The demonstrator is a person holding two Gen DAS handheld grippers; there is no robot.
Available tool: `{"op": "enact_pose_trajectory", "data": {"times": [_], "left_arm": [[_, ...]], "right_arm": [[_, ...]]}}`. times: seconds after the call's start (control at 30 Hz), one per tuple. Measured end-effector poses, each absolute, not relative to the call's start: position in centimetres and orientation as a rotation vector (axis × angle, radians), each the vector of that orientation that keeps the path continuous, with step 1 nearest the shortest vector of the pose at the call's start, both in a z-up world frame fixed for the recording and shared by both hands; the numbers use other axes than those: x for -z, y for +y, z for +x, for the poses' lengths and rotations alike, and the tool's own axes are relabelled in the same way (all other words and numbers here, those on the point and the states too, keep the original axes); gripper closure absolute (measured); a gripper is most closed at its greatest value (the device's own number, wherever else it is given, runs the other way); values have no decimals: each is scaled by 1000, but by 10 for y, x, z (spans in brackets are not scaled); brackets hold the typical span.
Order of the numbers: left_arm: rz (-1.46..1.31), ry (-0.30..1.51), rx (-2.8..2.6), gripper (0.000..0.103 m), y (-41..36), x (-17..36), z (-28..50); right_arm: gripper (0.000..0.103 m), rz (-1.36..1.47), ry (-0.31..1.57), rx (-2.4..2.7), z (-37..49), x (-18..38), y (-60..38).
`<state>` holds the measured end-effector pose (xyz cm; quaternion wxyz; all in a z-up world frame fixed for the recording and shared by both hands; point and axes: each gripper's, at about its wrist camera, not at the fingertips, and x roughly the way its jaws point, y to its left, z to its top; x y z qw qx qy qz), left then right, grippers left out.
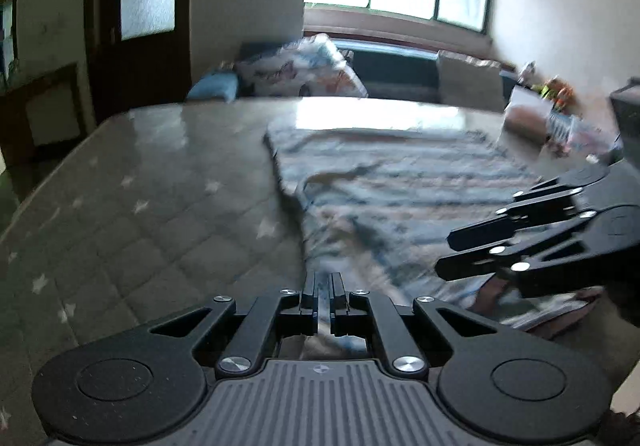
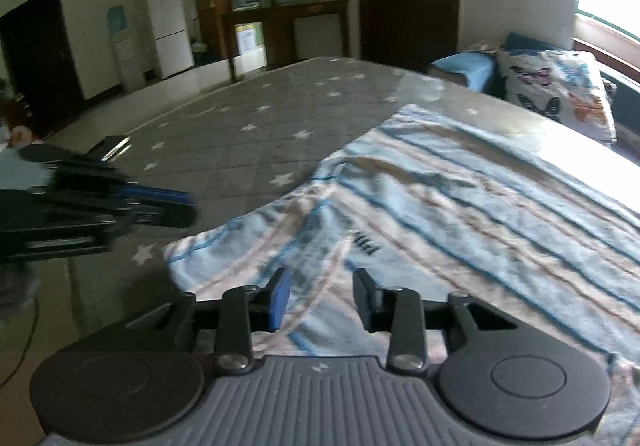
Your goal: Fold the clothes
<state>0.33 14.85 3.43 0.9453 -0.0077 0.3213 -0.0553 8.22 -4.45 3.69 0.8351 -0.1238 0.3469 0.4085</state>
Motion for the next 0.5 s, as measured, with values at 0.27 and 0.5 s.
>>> {"op": "enact_pose_trajectory", "data": {"times": [0.27,0.5], "left_arm": [[15,691,91,95,149,-27,8],[59,643,128,95,128,-38,41]], "right_arm": [[77,-346,769,-937,64,-21,-33],[76,-292,757,-840,70,-34,-74]]}}
